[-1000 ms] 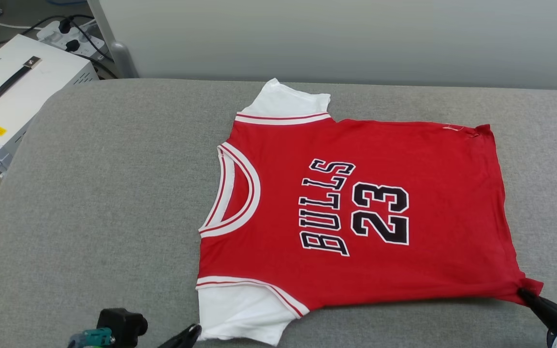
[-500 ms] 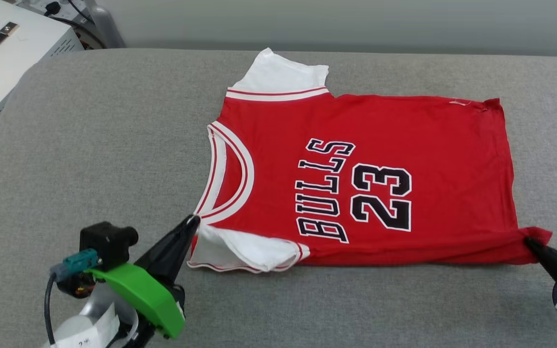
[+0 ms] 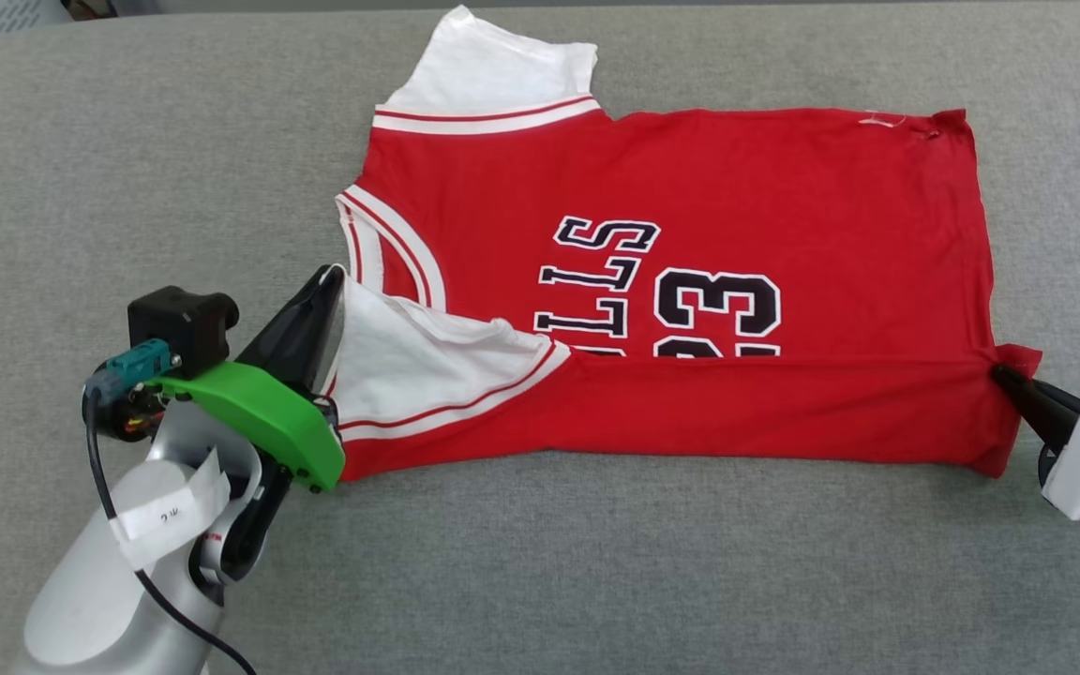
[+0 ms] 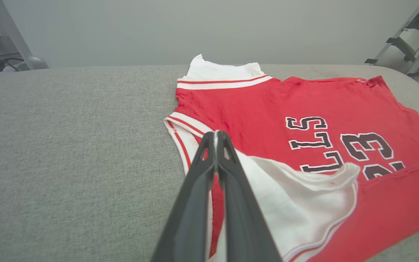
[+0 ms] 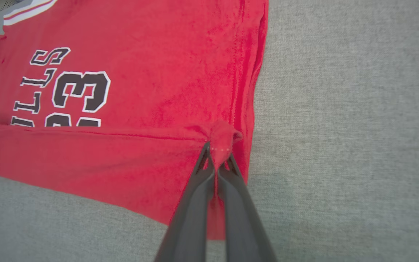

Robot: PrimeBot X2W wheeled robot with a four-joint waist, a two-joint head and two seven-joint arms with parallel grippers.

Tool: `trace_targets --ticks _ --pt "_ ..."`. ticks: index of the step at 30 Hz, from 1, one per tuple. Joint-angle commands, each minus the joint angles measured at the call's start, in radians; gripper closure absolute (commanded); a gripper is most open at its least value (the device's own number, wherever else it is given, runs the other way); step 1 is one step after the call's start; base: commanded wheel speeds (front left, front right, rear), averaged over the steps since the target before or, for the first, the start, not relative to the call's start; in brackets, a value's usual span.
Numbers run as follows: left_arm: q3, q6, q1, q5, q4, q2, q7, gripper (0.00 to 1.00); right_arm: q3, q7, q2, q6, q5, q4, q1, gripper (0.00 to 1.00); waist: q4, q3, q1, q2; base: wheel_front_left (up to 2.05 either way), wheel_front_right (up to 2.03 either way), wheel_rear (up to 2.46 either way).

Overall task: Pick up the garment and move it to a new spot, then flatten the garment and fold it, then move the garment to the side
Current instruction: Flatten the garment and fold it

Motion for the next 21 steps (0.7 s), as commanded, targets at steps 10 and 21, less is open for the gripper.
trace_targets --ticks 10,21 --pt "-0.028 -0.012 -0.104 0.021 0.196 -0.020 0.019 0.00 0.060 -0.042 -0.007 -0.001 -0.039 0.082 -0.093 0.00 -0.026 0.032 0.0000 0.0107 0.00 0.00 0.00" --pt "-0.022 0.014 -0.096 0.022 0.308 -0.076 -0.094 0.00 0.096 -0.172 -0.019 -0.001 -0.124 0.085 -0.075 0.00 -0.005 -0.050 0.0000 0.0107 0.00 0.00 0.00"
